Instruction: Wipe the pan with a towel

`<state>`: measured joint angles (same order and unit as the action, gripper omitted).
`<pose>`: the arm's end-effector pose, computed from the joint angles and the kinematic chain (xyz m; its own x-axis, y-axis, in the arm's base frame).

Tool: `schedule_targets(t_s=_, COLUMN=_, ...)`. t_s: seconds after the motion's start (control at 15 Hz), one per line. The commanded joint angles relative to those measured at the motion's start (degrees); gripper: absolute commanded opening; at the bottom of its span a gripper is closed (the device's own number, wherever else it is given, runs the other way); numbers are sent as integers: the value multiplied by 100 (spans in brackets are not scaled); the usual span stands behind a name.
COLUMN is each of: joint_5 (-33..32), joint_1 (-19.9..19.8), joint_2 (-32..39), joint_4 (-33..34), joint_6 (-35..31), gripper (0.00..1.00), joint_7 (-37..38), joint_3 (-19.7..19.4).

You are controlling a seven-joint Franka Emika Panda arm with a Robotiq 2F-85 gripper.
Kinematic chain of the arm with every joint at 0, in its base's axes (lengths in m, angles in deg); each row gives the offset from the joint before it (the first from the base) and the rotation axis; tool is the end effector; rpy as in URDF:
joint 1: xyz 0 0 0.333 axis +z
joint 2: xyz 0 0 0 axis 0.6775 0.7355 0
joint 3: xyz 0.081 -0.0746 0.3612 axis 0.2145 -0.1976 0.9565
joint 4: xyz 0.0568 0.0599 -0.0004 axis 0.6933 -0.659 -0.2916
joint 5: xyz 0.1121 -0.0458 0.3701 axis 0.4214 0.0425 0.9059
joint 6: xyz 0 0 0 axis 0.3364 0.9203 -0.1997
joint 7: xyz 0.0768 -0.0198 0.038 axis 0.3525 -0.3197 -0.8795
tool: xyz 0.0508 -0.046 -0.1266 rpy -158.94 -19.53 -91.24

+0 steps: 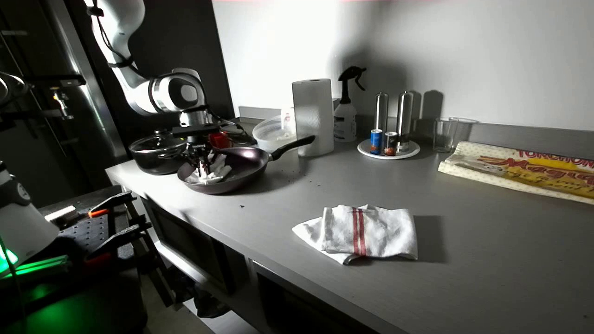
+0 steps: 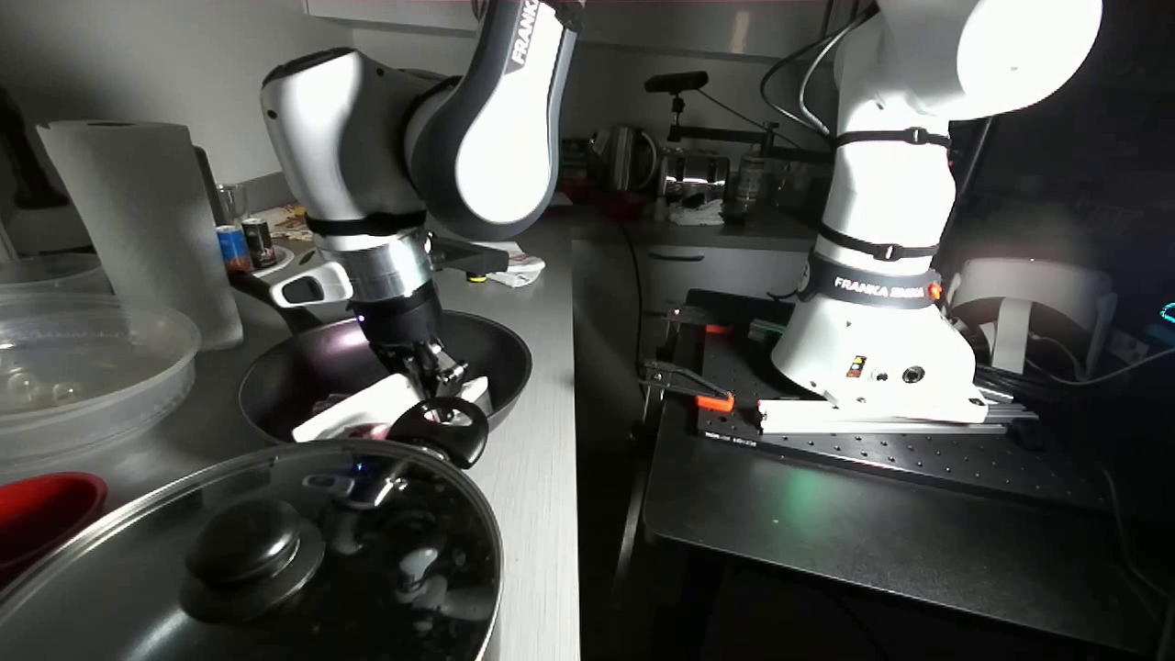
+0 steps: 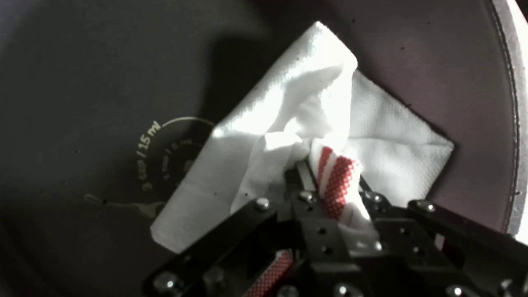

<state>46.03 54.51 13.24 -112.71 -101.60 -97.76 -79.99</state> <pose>0.4830 0.1934 0.1288 0.3137 0.9290 -0.1962 0.9454 -0.3248 -0.0261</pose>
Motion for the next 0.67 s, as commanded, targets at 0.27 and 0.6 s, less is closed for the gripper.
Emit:
schedule_targets(t_s=0.27, joint_5=45, joint_1=-175, joint_2=447, joint_4=551, joint_6=150, gripper=4, joint_7=-48, joint_3=-50)
schedule_targets(t_s=0.6, joint_5=476, joint_1=-867, joint_2=455, joint_4=748, joint_6=-137, gripper=4, joint_7=-219, joint_3=-25)
